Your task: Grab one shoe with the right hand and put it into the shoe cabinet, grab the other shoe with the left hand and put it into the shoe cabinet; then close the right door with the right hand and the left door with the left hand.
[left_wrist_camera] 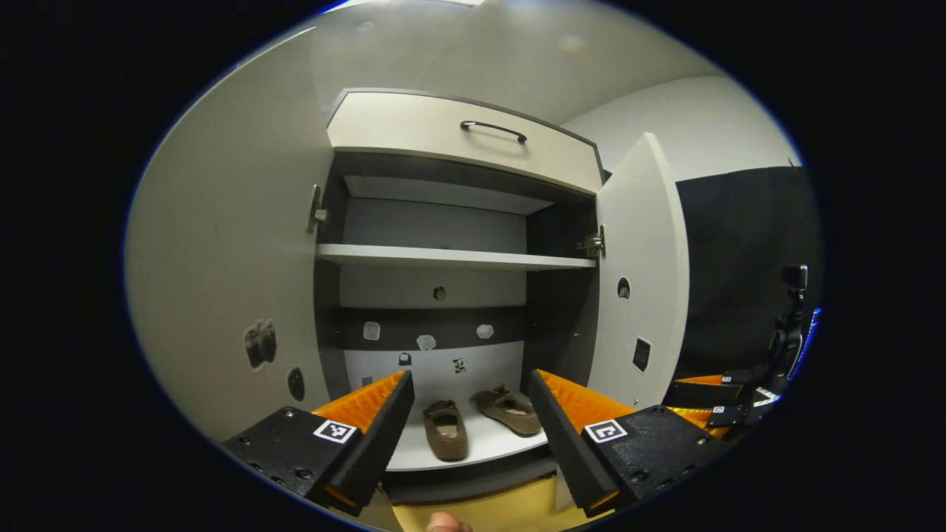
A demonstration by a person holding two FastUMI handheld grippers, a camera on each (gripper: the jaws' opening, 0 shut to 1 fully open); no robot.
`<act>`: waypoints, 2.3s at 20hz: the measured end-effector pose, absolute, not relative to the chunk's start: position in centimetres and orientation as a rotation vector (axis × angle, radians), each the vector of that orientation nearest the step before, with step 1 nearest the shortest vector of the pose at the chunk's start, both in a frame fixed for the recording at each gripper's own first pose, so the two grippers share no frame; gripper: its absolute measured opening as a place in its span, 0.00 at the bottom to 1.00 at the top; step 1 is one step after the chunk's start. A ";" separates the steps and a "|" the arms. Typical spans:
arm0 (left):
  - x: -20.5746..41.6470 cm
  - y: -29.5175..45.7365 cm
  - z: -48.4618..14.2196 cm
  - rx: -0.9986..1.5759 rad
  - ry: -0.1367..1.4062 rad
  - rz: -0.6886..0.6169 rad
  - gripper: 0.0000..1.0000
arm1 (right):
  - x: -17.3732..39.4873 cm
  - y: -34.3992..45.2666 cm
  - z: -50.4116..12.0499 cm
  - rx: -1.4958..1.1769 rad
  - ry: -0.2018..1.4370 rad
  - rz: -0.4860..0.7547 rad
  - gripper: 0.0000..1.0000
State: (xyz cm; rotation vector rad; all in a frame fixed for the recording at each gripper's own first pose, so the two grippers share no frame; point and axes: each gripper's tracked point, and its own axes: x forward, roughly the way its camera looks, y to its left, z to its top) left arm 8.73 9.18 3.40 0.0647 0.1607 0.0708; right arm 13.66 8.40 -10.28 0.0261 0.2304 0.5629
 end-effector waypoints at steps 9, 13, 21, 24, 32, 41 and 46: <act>6.8 10.2 4.9 0.080 0.129 0.122 0.96 | 16.2 13.3 -11.9 0.042 0.258 0.628 0.84; 6.2 9.8 4.6 0.078 0.142 0.122 0.96 | 17.7 14.1 -12.7 0.086 0.277 0.602 0.88; 3.2 10.6 5.4 0.065 0.127 0.182 0.93 | 18.9 16.2 -13.3 0.174 0.298 0.621 0.96; 1.5 11.3 5.9 0.062 0.113 0.226 0.93 | 19.8 17.3 -13.3 0.156 0.286 0.608 0.98; -5.8 13.0 8.1 0.086 0.093 0.328 0.92 | 21.9 20.0 -13.4 0.111 0.256 0.589 0.97; -10.1 20.0 8.4 0.131 0.097 0.506 0.92 | 23.2 21.1 -13.8 0.117 0.249 0.545 0.98; -10.6 23.8 7.7 0.139 0.110 0.558 0.92 | 23.4 21.4 -14.0 0.105 0.257 0.517 0.98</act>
